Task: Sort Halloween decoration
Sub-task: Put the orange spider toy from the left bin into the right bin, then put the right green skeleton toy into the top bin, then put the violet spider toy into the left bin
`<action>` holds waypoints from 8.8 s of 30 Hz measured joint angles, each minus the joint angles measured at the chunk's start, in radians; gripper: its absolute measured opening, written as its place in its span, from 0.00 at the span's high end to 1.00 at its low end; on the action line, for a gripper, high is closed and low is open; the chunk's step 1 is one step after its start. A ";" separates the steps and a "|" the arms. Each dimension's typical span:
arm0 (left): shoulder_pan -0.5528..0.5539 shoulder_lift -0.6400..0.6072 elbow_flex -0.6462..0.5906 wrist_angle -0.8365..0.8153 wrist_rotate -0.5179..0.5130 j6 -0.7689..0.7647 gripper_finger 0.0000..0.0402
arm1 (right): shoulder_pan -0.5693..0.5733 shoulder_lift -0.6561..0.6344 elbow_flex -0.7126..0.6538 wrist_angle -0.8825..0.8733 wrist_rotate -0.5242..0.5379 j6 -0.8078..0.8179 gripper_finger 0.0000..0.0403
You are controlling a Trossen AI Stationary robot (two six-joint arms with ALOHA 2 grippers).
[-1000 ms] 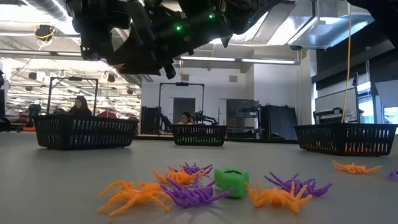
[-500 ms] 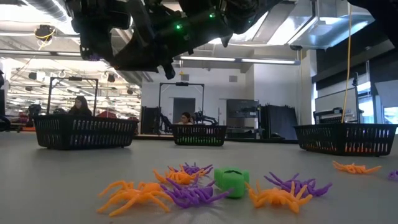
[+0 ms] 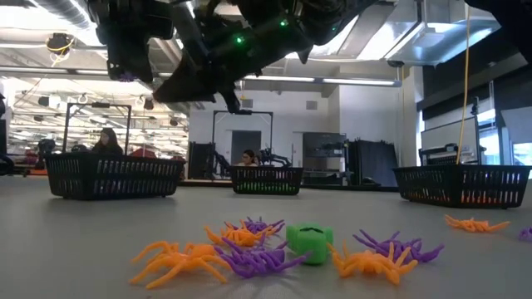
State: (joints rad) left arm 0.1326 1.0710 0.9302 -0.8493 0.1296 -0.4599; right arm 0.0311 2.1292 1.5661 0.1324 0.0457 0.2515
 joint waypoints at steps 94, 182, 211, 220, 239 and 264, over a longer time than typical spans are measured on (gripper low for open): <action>0.123 -0.196 -0.097 0.340 -0.182 -0.100 0.75 | 0.398 -0.856 -0.422 -0.978 0.067 0.460 0.59; -0.298 -0.148 -0.097 0.663 -0.522 -0.088 0.75 | -0.214 -0.711 -0.698 -0.129 0.161 0.763 0.93; -0.298 -0.148 -0.097 0.655 -0.522 -0.095 0.75 | -0.427 -0.542 -0.320 -0.361 -0.376 0.340 0.55; -0.298 -0.148 -0.097 0.647 -0.522 -0.079 0.75 | 0.052 -0.728 -0.298 -0.811 -0.216 0.309 0.65; -0.298 -0.148 -0.097 0.640 -0.510 -0.026 0.75 | 0.871 -0.652 -0.573 -0.899 0.047 1.372 0.66; -0.299 -0.148 -0.097 0.640 -0.488 -0.062 0.75 | 0.904 -0.575 -0.838 -0.501 -0.041 1.506 0.66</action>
State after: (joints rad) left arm -0.1669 0.9226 0.8333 -0.2098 -0.3580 -0.5220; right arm 0.9356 1.5542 0.7278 -0.3689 0.0050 1.7573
